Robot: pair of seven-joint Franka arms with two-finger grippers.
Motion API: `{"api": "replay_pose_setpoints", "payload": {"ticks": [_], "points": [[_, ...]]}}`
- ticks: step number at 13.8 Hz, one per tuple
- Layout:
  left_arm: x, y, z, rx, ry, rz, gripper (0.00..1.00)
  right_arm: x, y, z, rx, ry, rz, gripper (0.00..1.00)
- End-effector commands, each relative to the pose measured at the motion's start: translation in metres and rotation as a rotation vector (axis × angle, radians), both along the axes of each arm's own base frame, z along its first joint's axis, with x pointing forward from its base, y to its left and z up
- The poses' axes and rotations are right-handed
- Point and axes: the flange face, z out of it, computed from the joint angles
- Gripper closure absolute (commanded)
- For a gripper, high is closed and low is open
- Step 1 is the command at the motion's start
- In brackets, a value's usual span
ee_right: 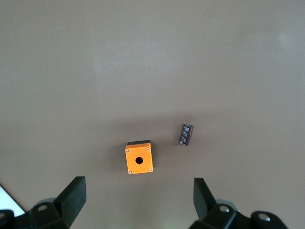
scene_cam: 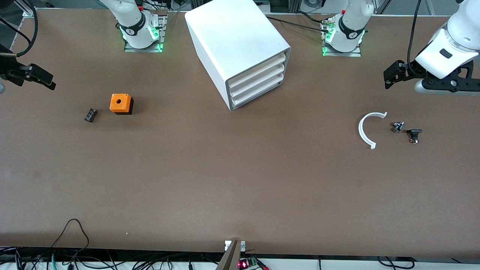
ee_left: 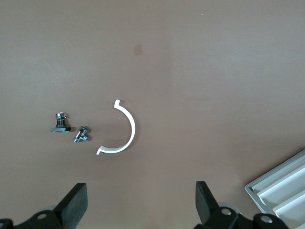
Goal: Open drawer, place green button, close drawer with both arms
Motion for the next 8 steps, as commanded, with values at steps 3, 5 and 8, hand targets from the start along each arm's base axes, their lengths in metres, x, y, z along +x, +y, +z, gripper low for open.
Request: {"api": "replay_pose_setpoints", "payload": {"ticks": [3, 5, 8], "points": [[0.0061, 0.0101, 0.0042, 0.011, 0.010, -0.003, 0.00, 0.0031, 0.0016, -0.0030, 0.018, 0.004, -0.002, 0.00], [0.0060, 0.0100, 0.0042, 0.010, 0.010, -0.003, 0.00, 0.0033, 0.0008, -0.0035, 0.019, 0.003, 0.001, 0.00], [0.0063, 0.0125, 0.0042, 0.010, 0.010, 0.003, 0.00, 0.0034, 0.0000, -0.0047, 0.019, 0.003, 0.004, 0.00]]}}
